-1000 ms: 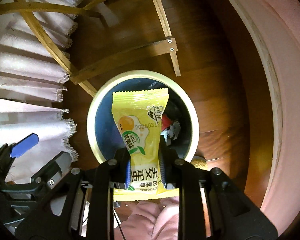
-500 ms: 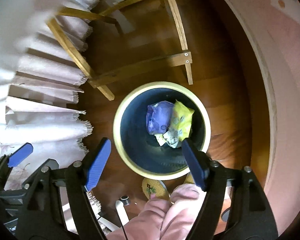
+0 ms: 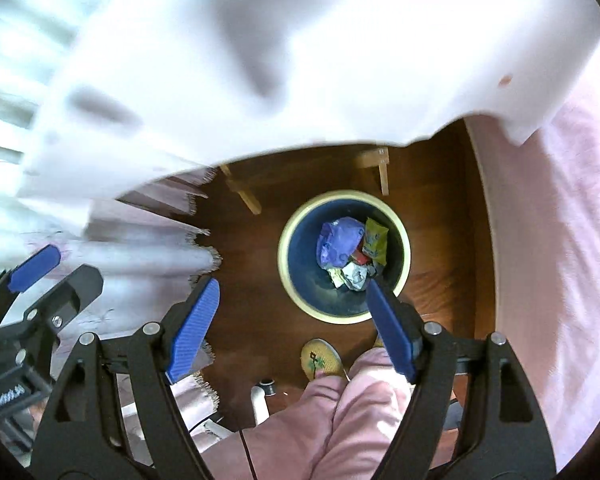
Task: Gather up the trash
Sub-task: 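Raise both open tools back toward the table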
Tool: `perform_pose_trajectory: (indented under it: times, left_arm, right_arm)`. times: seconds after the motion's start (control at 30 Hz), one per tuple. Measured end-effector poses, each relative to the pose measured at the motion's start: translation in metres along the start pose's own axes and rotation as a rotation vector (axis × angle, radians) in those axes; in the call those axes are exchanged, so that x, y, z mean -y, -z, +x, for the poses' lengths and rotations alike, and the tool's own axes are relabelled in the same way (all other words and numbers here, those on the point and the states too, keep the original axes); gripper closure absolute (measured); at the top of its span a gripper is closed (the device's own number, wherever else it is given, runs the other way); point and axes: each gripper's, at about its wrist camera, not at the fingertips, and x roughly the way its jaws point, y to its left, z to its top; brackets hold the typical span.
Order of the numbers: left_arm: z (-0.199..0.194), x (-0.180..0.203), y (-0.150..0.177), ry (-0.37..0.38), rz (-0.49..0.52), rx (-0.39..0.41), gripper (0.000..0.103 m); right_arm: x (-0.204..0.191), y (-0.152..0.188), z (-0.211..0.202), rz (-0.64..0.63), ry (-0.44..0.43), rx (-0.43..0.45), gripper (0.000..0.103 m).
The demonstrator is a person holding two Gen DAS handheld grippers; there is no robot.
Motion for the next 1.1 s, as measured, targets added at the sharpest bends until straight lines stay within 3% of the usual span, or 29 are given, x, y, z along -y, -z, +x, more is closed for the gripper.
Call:
perform_pose_trajectory:
  times: [0.37,0.5,0.9,1.1]
  left_arm:
    - [-0.125,-0.013,-0.03,0.015,0.053,0.143,0.014]
    - [-0.157,-0.019,-0.039,0.016,0.076,0.2,0.014]
    - [-0.209,-0.05,-0.099,-0.052,0.04,0.371,0.015]
    - [-0.2,-0.048,-0.145,-0.055,0.041,0.372,0.015]
  right_arm:
    - [-0.041,-0.006,-0.128,-0.05,0.012,0.131,0.029]
    - [-0.058,-0.017,-0.17,-0.081,0.033,0.229,0.029]
    - [-0.098,-0.059,-0.237,-0.134,0.056,0.424,0.029]
    - [-0.099,-0.103,-0.248,-0.134,0.076,0.504,0.029]
